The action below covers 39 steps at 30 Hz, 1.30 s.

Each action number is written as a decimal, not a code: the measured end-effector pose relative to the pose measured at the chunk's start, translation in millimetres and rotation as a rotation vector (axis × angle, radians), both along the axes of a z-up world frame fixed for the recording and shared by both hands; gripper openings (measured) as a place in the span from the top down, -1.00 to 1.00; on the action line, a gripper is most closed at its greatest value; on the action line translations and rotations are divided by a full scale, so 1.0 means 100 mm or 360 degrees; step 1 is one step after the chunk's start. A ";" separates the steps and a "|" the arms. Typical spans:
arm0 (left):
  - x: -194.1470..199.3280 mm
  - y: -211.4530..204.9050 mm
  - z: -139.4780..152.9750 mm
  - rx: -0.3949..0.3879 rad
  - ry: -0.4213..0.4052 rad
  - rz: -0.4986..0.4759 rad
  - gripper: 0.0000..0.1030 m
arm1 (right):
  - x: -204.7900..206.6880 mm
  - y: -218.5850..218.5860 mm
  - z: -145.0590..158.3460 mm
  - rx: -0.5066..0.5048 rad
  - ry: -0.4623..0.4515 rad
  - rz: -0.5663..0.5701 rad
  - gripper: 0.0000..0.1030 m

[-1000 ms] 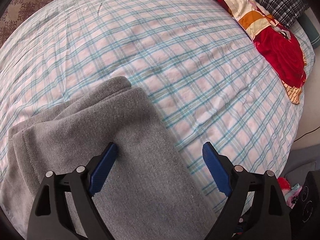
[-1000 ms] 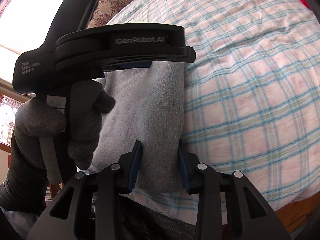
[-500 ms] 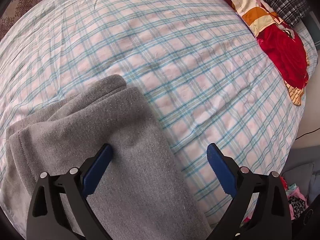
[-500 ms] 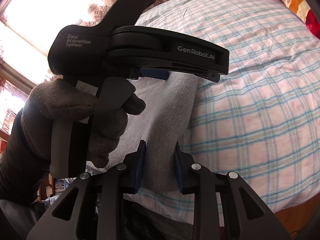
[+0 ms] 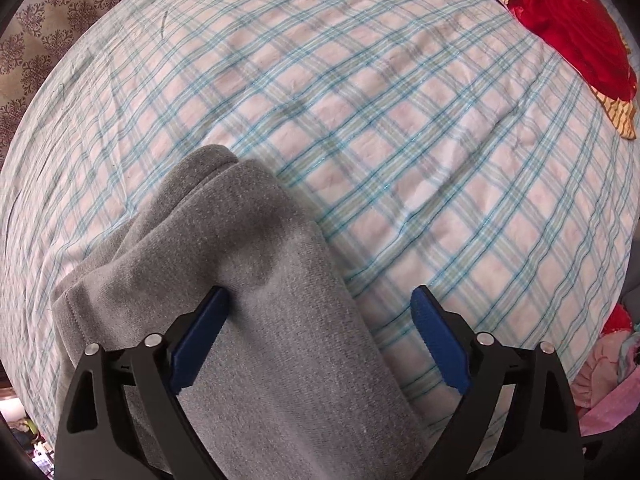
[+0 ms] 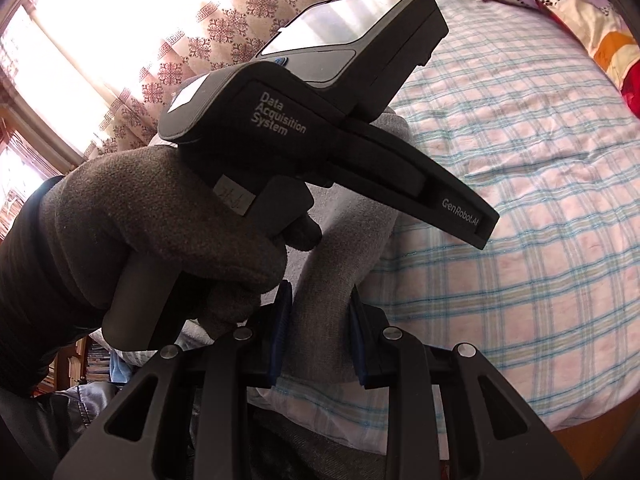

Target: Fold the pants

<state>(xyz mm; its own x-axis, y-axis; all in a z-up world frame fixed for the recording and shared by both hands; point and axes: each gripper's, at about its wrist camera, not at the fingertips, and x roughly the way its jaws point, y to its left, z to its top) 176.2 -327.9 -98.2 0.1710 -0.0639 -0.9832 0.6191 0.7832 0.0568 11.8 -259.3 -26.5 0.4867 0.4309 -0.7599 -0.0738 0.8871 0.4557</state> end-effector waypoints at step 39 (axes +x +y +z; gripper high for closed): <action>0.21 1.78 0.94 -0.1011 0.0197 0.0407 0.59 | 0.05 0.33 0.41 0.0074 -0.0233 0.0203 0.51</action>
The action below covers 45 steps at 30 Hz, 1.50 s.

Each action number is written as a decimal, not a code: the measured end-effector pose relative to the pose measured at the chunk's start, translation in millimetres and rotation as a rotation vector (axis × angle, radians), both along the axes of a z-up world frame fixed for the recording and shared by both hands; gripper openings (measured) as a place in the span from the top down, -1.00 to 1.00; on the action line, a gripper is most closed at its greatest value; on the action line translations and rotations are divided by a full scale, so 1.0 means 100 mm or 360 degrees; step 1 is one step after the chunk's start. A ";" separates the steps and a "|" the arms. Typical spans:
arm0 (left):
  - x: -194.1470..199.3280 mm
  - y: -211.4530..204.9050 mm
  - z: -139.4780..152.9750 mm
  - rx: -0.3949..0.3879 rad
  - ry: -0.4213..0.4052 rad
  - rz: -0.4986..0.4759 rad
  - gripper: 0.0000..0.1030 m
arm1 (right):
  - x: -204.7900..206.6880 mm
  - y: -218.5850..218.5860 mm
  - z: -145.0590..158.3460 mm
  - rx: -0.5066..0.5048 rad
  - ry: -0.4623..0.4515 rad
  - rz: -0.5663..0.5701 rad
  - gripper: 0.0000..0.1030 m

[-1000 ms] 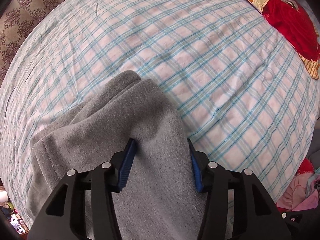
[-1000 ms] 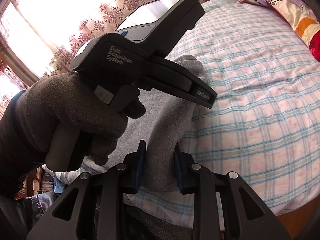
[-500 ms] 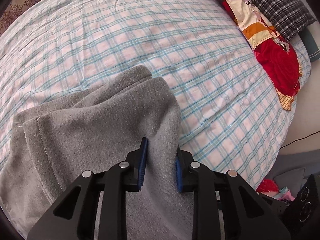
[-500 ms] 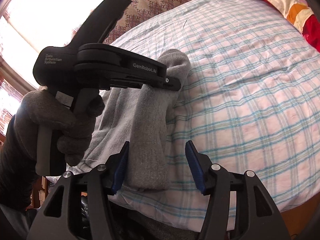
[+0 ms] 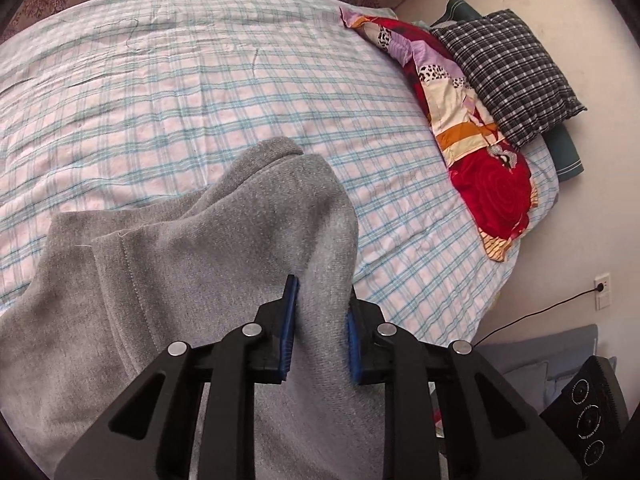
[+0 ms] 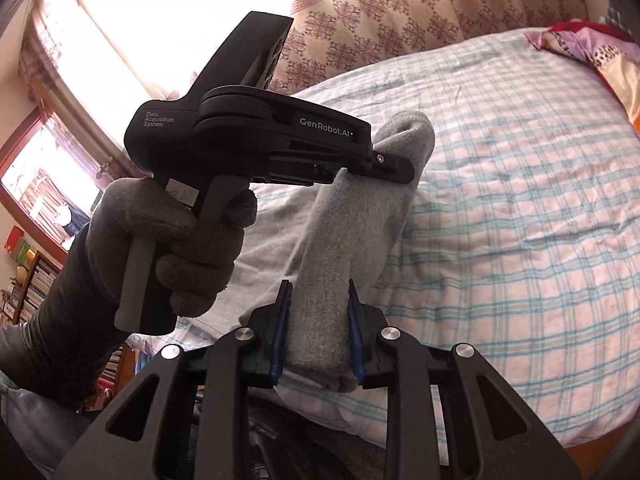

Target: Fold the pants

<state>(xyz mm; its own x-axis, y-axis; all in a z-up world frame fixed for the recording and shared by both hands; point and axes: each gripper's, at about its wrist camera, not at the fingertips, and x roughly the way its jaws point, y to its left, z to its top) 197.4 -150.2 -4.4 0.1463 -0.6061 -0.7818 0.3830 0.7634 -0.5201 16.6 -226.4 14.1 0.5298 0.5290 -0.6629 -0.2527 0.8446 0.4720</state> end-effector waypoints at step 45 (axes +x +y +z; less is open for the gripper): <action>-0.50 4.29 -0.83 -0.0447 0.0131 0.0906 0.61 | 0.75 3.63 -0.31 -0.0177 0.0217 0.0984 0.51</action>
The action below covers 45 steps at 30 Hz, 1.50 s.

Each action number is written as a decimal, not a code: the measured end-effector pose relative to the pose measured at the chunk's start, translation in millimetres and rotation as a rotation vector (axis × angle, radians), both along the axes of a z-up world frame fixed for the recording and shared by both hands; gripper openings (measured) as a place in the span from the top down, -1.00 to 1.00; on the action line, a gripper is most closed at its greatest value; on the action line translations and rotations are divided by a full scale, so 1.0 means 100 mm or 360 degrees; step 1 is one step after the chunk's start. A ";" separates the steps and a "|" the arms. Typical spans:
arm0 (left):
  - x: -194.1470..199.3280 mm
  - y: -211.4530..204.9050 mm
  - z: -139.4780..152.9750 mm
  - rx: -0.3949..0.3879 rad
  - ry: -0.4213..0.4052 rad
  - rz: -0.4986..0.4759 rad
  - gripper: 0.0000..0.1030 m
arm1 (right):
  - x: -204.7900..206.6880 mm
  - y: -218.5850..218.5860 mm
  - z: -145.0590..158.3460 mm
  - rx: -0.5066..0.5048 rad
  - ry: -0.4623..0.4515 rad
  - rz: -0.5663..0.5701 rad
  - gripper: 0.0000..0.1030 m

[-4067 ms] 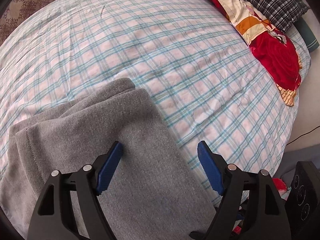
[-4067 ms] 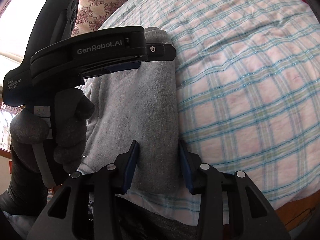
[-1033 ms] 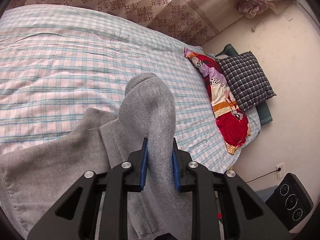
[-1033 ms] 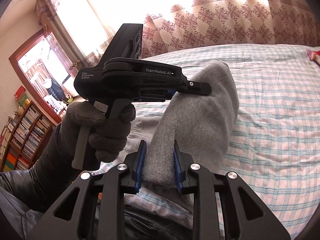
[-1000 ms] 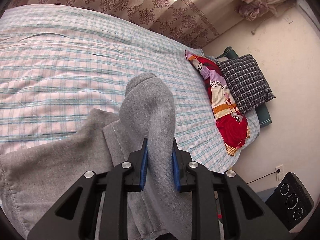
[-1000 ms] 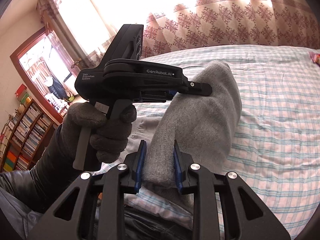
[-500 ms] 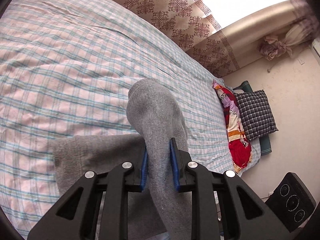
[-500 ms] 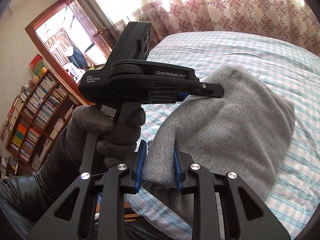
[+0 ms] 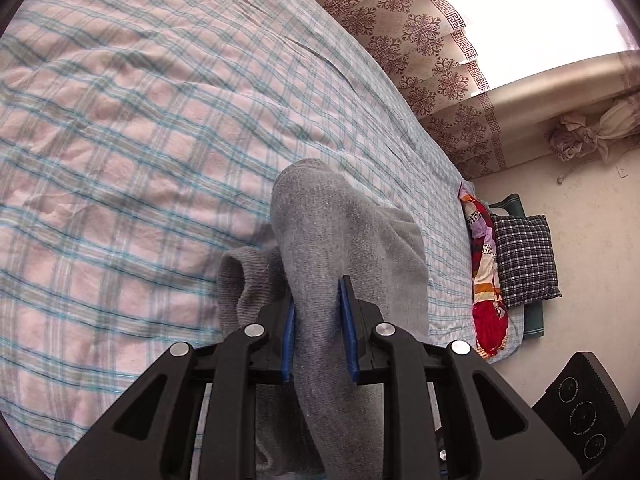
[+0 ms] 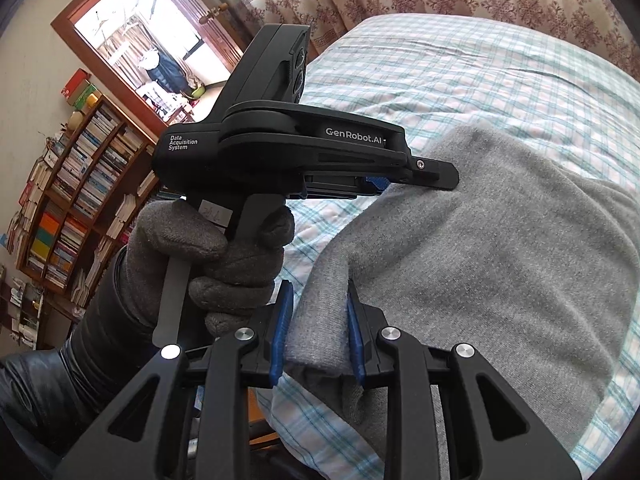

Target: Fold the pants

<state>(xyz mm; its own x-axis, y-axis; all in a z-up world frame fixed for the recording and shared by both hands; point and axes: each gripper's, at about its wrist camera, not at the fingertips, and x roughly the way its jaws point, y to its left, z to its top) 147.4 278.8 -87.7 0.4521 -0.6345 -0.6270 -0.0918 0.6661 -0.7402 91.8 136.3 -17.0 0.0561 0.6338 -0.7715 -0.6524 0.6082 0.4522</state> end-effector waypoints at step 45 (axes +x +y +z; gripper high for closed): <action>-0.90 -1.83 0.46 0.0881 -0.0271 -0.0504 -0.09 | -0.50 -2.00 -0.40 0.0021 0.0265 -0.0243 0.16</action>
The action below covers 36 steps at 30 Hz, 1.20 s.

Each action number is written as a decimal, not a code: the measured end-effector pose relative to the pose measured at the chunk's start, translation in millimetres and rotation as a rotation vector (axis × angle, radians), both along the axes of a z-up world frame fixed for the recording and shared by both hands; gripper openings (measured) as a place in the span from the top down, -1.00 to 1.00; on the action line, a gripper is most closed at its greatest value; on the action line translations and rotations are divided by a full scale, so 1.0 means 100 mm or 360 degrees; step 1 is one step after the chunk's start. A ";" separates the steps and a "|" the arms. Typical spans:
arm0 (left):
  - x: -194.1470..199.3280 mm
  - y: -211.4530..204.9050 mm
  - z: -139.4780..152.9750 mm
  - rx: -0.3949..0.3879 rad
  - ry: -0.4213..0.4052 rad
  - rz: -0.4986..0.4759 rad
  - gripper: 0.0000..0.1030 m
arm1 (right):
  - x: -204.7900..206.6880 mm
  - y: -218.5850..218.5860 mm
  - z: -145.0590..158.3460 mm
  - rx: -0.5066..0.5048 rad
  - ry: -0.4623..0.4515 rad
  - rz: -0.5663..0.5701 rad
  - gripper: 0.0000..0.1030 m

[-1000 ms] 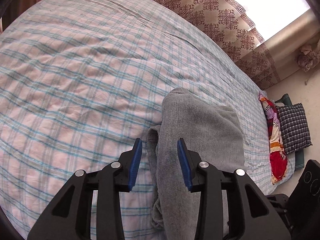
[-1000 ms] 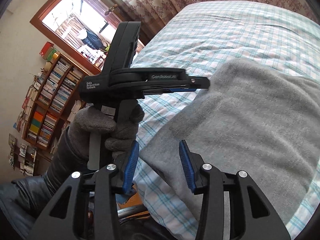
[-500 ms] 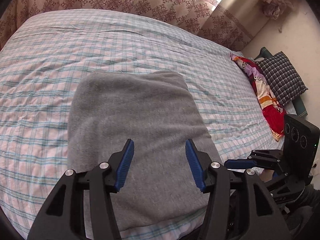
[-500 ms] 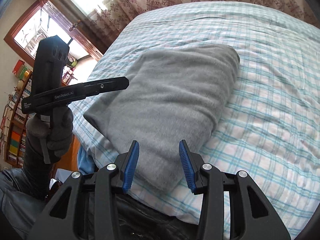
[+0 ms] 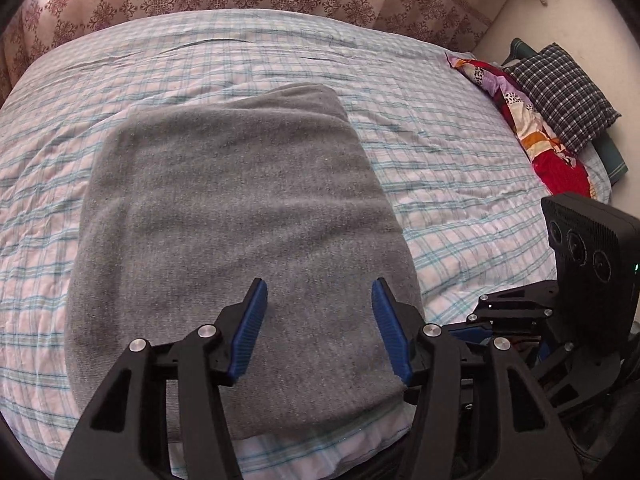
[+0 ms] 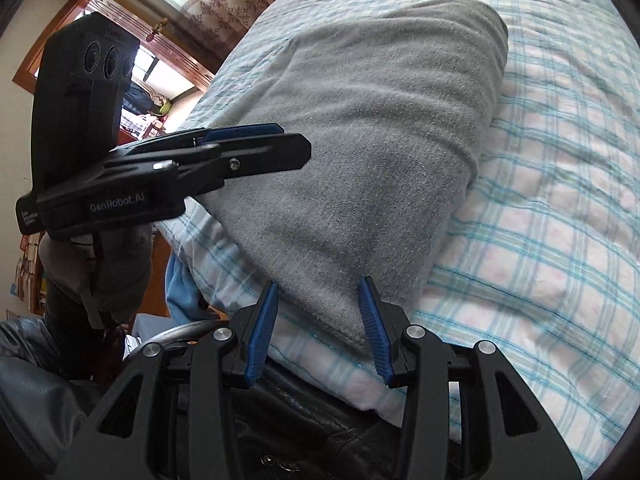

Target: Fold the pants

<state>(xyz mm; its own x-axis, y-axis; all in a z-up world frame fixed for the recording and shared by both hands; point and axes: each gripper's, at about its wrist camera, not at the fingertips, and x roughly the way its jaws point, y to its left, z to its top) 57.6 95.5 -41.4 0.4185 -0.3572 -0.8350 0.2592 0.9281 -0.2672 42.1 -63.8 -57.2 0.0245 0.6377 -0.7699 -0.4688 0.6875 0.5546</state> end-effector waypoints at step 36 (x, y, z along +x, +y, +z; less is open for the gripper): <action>-0.24 -0.30 -0.30 0.0053 -0.0048 -0.0169 -0.33 | 2.21 0.39 -0.33 -0.0370 -0.0261 -0.0541 0.17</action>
